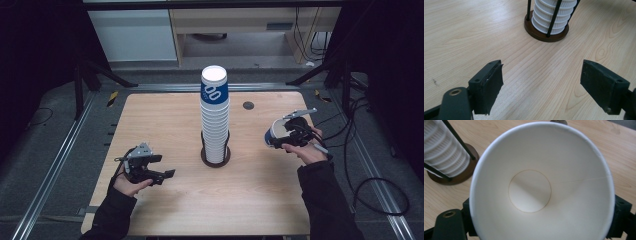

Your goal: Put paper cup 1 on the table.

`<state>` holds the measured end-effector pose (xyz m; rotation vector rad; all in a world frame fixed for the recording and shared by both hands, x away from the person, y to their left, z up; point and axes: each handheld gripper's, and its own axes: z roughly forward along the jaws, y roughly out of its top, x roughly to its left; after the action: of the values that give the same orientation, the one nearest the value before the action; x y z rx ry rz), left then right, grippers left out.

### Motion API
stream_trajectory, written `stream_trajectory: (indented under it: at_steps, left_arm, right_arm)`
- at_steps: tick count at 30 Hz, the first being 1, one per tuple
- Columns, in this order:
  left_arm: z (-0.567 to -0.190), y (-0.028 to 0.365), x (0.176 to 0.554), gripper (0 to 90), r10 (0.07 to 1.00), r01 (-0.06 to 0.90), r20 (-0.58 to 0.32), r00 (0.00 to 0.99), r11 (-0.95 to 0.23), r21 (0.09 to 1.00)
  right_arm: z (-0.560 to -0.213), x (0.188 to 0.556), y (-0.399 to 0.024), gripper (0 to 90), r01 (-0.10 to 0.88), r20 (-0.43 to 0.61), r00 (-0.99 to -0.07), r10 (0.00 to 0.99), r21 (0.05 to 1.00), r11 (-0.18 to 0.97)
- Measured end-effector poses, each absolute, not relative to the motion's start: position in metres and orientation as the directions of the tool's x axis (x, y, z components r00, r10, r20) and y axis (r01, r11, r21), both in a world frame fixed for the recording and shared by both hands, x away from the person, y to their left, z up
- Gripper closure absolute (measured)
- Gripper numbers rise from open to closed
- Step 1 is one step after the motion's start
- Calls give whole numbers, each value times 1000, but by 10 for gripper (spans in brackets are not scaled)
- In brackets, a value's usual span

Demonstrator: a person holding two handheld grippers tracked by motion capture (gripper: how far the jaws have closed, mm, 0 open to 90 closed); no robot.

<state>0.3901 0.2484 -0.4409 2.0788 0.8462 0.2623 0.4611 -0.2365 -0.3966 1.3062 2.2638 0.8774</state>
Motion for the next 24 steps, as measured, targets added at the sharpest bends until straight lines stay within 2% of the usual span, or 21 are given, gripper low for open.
stream_trajectory:
  at_steps: [24]
  left_arm:
    - [-446,251,394,173,657,495,-122,744,-420,761]
  right_arm:
    - [-417,482,-249,154,752,-32,-466,884,512,415]
